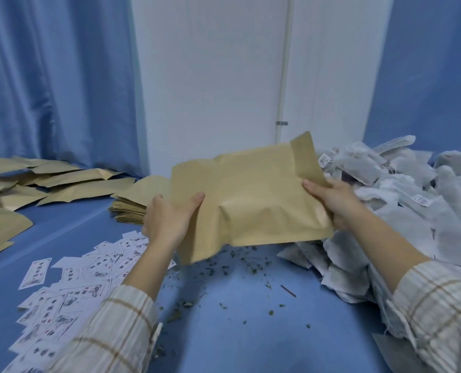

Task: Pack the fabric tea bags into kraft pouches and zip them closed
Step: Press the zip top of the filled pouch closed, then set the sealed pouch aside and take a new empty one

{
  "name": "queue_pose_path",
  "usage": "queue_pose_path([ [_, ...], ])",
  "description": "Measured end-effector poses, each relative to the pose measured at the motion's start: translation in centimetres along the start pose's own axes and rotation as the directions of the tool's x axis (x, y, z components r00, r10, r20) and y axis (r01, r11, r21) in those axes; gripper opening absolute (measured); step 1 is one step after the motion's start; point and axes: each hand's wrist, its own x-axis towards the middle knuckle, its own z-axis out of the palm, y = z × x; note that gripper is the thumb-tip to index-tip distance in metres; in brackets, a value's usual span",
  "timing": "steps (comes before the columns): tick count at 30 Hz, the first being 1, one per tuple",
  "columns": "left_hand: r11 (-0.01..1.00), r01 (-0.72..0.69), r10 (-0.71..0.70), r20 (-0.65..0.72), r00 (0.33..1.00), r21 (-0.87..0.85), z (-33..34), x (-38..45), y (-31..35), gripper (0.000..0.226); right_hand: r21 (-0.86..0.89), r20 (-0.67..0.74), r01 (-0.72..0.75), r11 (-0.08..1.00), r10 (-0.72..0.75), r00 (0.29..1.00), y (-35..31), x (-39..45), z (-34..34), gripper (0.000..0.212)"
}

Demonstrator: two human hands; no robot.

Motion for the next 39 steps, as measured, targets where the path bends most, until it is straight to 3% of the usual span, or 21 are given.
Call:
queue_pose_path([
  [2, 0.968, 0.123, -0.103, 0.101, 0.990, -0.219, 0.1, -0.7, -2.0, 0.094, 0.200, -0.046, -0.098, 0.975, 0.109, 0.993, 3.2, -0.8, 0.8, 0.018],
  [4, 0.830, 0.328, -0.220, 0.276, 0.936, -0.451, 0.1, -1.7, -3.6, 0.082, 0.375, -0.045, -0.182, 0.909, 0.214, 0.976, 5.5, -1.9, 2.1, 0.016],
  [6, 0.513, 0.524, -0.217, 0.488, 0.846, -0.680, 0.1, -2.6, -4.6, 0.069, 0.500, -0.050, -0.215, 0.839, 0.276, 0.960, 6.9, -2.9, 3.7, 0.013],
  [7, 0.356, 0.555, -0.167, 0.533, 0.830, -0.752, 0.0, -2.9, -5.1, 0.068, 0.547, -0.050, -0.208, 0.811, 0.280, 0.959, 7.3, -3.4, 4.7, 0.013],
  [8, 0.271, 0.551, -0.120, 0.541, 0.833, -0.789, -0.1, -2.9, -5.5, 0.069, 0.579, -0.053, -0.194, 0.792, 0.274, 0.960, 7.6, -3.6, 5.9, 0.017],
  [11, 0.334, 0.474, 0.012, 0.507, 0.862, -0.815, -0.6, -2.4, -5.9, 0.071, 0.594, -0.054, -0.149, 0.790, 0.224, 0.973, 6.0, -3.1, 13.5, 0.023],
  [13, 0.339, 0.401, 0.068, 0.447, 0.892, -0.851, -1.2, -0.9, -5.9, 0.073, 0.597, 0.164, -0.263, 0.758, 0.205, 0.965, 2.6, -2.8, 22.2, 0.029],
  [15, 0.266, 0.357, 0.059, 0.385, 0.921, -0.895, -2.3, 1.4, -5.8, 0.077, 0.478, 0.487, -0.407, 0.779, 0.151, 0.860, -0.4, -3.5, 29.9, 0.042],
  [17, 0.216, 0.356, 0.021, 0.369, 0.929, -0.909, -3.4, 3.7, -6.3, 0.070, 0.318, 0.592, -0.384, 0.867, 0.135, 0.794, -0.2, -3.2, 34.3, 0.058],
  [19, 0.254, 0.386, -0.019, 0.395, 0.919, -0.887, -3.5, 5.1, -7.3, 0.055, 0.181, 0.548, -0.433, 0.883, 0.275, 0.790, 1.4, -2.0, 36.7, 0.059],
  [23, 0.498, 0.437, -0.159, 0.417, 0.895, -0.749, -0.9, 6.1, -8.6, 0.033, 0.083, 0.460, -0.397, 0.914, 0.319, 0.829, 6.9, 1.4, 35.9, 0.046],
  [25, 0.525, 0.484, -0.197, 0.453, 0.869, -0.700, 0.8, 6.8, -8.8, 0.022, -0.019, 0.395, -0.274, 0.962, 0.259, 0.881, 8.4, 3.0, 35.2, 0.044],
  [27, 0.481, 0.565, -0.219, 0.532, 0.818, -0.671, 2.0, 7.5, -8.9, 0.027, -0.236, 0.304, -0.005, 0.972, 0.079, 0.949, 9.9, 4.4, 33.9, 0.039],
  [29, 0.461, 0.616, -0.243, 0.577, 0.780, -0.638, 2.9, 8.0, -9.3, 0.027, -0.484, 0.282, 0.261, 0.835, -0.133, 0.950, 10.9, 5.9, 32.0, 0.035],
  [30, 0.449, 0.639, -0.259, 0.594, 0.762, -0.624, 3.4, 8.3, -9.6, 0.025, -0.613, 0.306, 0.370, 0.698, -0.223, 0.926, 11.4, 6.9, 31.1, 0.034],
  [31, 0.421, 0.661, -0.270, 0.610, 0.745, -0.621, 3.7, 8.5, -9.8, 0.023, -0.720, 0.348, 0.442, 0.535, -0.273, 0.897, 11.9, 7.8, 30.3, 0.035],
  [33, 0.375, 0.685, -0.298, 0.618, 0.727, -0.625, 4.3, 9.0, -10.2, 0.024, -0.832, 0.430, 0.485, 0.269, -0.239, 0.870, 12.8, 9.3, 29.2, 0.044],
  [34, 0.363, 0.691, -0.310, 0.618, 0.722, -0.625, 4.7, 9.3, -10.4, 0.026, -0.856, 0.440, 0.470, 0.213, -0.177, 0.881, 13.3, 9.8, 28.6, 0.053],
  [36, 0.337, 0.698, -0.319, 0.621, 0.716, -0.632, 5.4, 9.5, -10.6, 0.033, -0.885, 0.394, 0.406, 0.229, -0.099, 0.914, 14.2, 10.4, 27.8, 0.070],
  [38, 0.318, 0.701, -0.344, 0.611, 0.713, -0.639, 6.1, 9.6, -10.6, 0.038, -0.888, 0.392, 0.421, 0.184, -0.178, 0.903, 14.5, 10.2, 26.8, 0.071],
  [39, 0.310, 0.698, -0.362, 0.599, 0.714, -0.645, 6.5, 9.6, -10.6, 0.040, -0.865, 0.436, 0.487, 0.123, -0.294, 0.850, 14.5, 9.7, 26.1, 0.066],
])
